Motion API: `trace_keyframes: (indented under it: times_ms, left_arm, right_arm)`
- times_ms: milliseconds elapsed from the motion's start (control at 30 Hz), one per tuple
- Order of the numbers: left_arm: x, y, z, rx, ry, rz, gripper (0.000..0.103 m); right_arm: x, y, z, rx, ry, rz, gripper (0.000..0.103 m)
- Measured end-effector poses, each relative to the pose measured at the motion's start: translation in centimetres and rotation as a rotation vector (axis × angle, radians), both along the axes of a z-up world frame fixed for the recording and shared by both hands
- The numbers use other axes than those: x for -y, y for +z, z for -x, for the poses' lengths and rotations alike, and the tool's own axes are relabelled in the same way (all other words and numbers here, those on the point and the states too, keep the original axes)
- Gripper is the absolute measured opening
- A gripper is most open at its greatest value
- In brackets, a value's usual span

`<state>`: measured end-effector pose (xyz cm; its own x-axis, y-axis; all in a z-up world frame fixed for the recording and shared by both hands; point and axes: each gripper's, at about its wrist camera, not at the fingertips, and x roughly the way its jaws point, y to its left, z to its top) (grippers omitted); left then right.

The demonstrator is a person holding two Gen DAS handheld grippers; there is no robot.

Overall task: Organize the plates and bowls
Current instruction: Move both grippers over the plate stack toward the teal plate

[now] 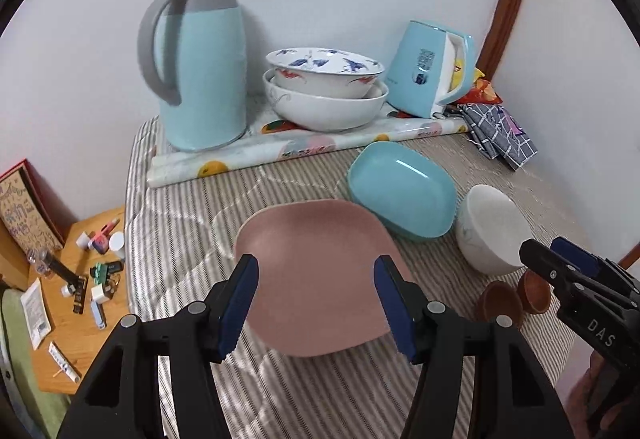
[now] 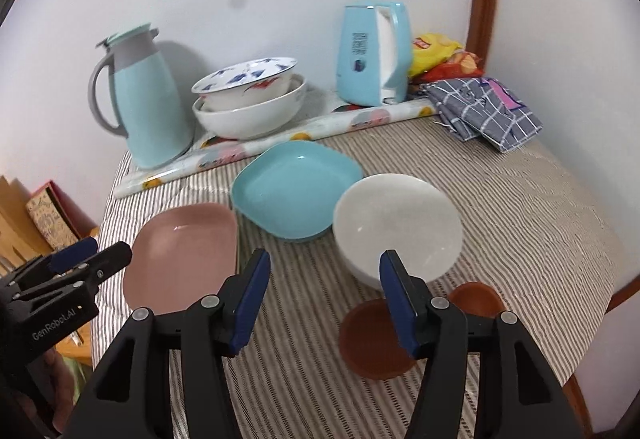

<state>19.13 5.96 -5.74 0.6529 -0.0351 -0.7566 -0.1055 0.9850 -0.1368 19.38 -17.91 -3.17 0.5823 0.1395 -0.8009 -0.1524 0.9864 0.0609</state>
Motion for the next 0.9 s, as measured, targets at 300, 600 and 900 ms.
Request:
trace_keyframes:
  times_ms: [300,600,900]
  left_arm:
    - [1.8,1.4,-1.9,0.032,-0.008,-0.046,0.058]
    - [1.3,1.5,-4.1,0.006,0.011,-0.034,0.058]
    - [-0.2,0.3,-6.9,-0.031,0.053,-0.042,0.058]
  right_arm:
    - [0.7,0.4,-1.4,0.015,-0.004,0.008,0.067]
    - [0.7,1.2,-3.5,0.041,0.011,0.033,0.067]
    - [1.4,0.3,-6.1,0.048,0.000,0.042,0.067]
